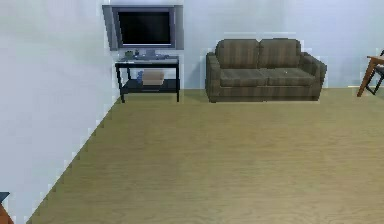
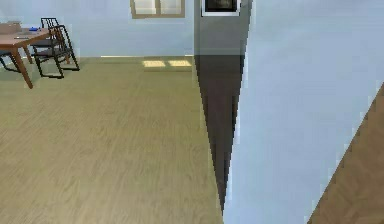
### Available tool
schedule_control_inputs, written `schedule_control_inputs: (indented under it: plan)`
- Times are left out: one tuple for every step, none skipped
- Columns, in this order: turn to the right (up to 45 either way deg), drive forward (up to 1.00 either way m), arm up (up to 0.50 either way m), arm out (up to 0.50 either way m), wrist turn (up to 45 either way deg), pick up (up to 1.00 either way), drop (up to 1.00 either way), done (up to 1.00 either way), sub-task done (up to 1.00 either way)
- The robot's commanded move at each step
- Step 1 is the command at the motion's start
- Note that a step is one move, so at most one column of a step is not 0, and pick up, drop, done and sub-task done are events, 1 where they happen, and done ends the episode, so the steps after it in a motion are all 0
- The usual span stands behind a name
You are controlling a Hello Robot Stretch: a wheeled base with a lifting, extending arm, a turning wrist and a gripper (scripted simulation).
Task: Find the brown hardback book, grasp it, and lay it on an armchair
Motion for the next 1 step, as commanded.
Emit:
schedule_control_inputs:
  plan:
    - [0.0,0.25,0.00,0.00,0.0,0.00,0.00,0.00,0.00]
